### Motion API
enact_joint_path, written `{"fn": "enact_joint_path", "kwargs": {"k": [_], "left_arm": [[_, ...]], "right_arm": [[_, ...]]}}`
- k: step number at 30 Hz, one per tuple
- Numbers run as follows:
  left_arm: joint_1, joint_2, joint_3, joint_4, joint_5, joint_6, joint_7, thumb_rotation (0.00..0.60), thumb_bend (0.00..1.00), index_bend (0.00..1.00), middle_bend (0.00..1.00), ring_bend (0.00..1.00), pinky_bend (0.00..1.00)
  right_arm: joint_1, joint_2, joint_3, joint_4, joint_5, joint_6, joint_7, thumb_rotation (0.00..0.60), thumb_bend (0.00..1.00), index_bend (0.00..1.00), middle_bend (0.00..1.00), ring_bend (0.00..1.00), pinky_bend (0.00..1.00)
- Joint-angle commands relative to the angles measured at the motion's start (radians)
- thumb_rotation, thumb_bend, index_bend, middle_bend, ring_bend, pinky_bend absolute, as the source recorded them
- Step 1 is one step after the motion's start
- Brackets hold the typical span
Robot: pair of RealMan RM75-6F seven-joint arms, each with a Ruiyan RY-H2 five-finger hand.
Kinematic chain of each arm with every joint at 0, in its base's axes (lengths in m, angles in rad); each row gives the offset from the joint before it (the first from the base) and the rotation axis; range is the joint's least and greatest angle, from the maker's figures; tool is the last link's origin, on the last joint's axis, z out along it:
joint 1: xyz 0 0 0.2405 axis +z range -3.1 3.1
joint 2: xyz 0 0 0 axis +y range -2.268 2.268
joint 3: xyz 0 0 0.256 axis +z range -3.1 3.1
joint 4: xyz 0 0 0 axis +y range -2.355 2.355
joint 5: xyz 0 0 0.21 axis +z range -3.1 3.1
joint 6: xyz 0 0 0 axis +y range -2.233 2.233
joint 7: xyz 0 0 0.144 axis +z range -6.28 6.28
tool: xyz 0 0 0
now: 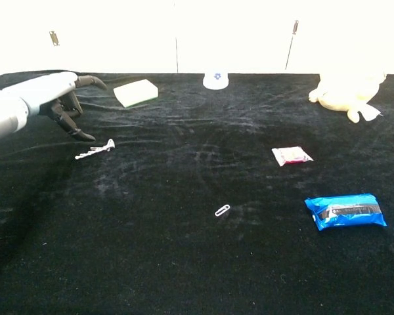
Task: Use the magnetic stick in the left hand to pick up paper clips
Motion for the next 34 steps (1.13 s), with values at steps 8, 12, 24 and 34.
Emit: {"fn": "enact_joint_path", "kwargs": {"k": [8,12,24,34], "left_arm": [[0.186,0.285,0.119,-0.324,0.216,0.21,-0.085,0.6,0.15,0.12,0.55,0.49,0.37],[0.3,0.353,0.171,-0.388,0.274,0.362,-0.098,0.6,0.15,0.12,0.34,0.26,0.22],[0.51,0.354,0.302,-0.296,0.345,0.523,-0.167,0.6,0.15,0.09,0.18,0.1,0.05],[0.565,0.404,0.319,-0.354,0.417,0.582,-0.15,0.6,0.15,0.08,0.18,0.09,0.02]], "right_arm": [[0.015,-0.011,0.003,-0.025,0.014,-0.04,-0.094,0.6,0.24,0.0,0.0,0.04,0.0],[0.031,-0.017,0.002,-0.051,0.02,-0.08,-0.166,0.6,0.23,0.0,0.0,0.04,0.0],[0.078,-0.008,-0.012,-0.109,0.012,-0.171,-0.273,0.6,0.24,0.0,0.0,0.04,0.0],[0.059,-0.022,-0.041,-0.116,-0.062,-0.114,-0.335,0.6,0.24,0.0,0.0,0.04,0.0]]}}
